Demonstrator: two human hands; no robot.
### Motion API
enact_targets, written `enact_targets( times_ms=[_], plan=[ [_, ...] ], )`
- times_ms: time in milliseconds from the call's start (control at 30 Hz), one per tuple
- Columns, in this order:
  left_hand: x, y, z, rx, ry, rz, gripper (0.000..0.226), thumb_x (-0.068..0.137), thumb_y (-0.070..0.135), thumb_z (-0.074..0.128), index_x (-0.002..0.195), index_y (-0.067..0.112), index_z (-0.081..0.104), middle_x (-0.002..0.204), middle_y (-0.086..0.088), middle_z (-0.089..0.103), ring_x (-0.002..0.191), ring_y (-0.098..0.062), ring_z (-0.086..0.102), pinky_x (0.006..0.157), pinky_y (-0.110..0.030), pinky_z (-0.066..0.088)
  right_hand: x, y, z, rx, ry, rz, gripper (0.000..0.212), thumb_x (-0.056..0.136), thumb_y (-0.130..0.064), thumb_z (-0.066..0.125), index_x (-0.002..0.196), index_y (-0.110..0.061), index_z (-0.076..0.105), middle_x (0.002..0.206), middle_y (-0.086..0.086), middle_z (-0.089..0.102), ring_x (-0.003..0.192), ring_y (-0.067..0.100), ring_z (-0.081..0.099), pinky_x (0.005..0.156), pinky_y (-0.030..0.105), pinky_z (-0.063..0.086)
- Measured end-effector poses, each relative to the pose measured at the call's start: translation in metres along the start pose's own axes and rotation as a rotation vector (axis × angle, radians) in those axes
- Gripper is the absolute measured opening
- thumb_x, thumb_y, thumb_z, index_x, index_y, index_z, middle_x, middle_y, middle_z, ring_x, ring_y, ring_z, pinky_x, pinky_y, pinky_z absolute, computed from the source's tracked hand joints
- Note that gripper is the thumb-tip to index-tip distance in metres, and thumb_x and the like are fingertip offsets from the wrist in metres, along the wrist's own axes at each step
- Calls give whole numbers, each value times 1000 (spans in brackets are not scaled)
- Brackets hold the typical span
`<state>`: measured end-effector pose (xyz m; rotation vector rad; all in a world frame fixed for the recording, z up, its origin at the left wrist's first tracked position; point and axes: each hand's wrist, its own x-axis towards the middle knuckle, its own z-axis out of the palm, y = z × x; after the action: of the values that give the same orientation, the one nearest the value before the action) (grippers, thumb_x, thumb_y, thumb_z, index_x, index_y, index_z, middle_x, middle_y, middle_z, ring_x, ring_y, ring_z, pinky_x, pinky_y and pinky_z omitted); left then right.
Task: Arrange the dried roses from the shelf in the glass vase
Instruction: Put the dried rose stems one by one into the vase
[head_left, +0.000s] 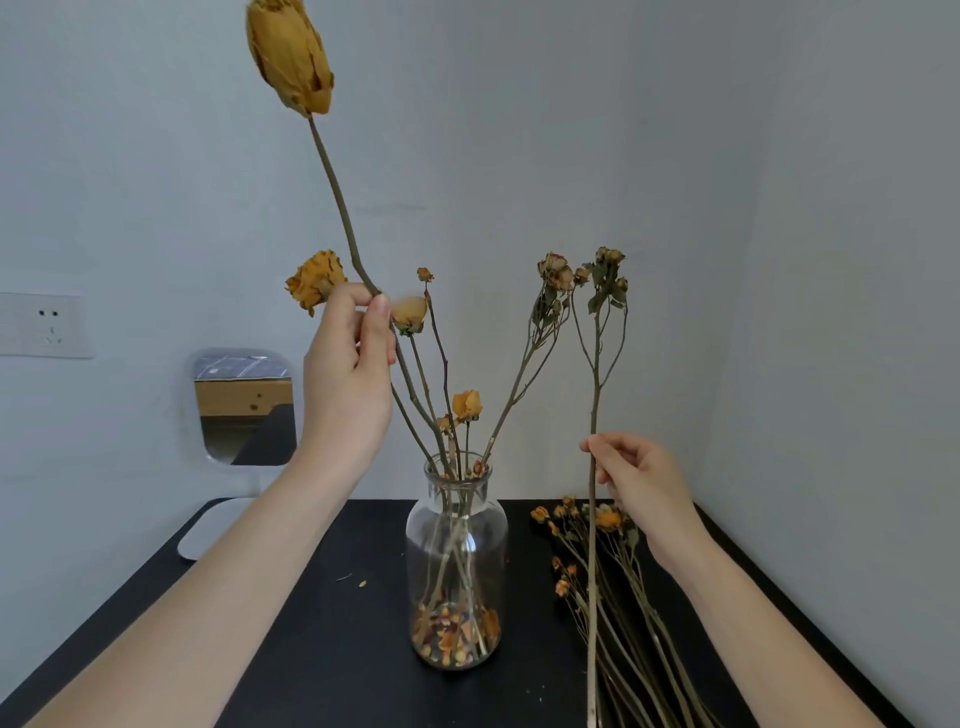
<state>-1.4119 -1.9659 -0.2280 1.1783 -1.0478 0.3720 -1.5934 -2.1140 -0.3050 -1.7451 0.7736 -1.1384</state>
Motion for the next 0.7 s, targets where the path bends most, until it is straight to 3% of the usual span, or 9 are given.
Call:
enact_targets(
  times_ms=[200, 367, 500, 700],
  plan=[
    [-16, -14, 8, 93, -122, -34, 19, 96, 26, 39, 92, 12, 50, 64, 6, 47, 58, 5, 48, 54, -4, 37, -3, 3, 2, -17, -12, 13, 12, 92, -22, 52, 90, -23, 64, 66, -3, 54, 58, 4, 49, 57, 16, 37],
    [-31, -27, 14, 224, -230, -42, 12, 90, 30, 53, 89, 20, 60, 61, -1, 51, 59, -12, 52, 58, -8, 38, -4, 5, 2, -34, -11, 19, 13, 92, -22, 52, 93, -21, 65, 68, -4, 55, 61, 5, 50, 59, 16, 37],
    [-42, -39, 14, 339, -284, -32, 10, 86, 32, 59, 84, 23, 63, 50, 8, 43, 48, -7, 44, 49, -7, 34, -4, 6, 1, -33, -13, 24, 12, 92, -22, 52, 91, -23, 64, 67, -4, 55, 60, 5, 49, 59, 17, 38],
    [-51, -54, 17, 416, -423, -135, 16, 85, 33, 61, 89, 19, 67, 48, 9, 46, 48, -5, 45, 53, -16, 33, -4, 9, 5, -36, -20, 28, 14, 93, -22, 52, 94, -18, 65, 66, -2, 55, 66, 9, 55, 66, 19, 43]
  ],
)
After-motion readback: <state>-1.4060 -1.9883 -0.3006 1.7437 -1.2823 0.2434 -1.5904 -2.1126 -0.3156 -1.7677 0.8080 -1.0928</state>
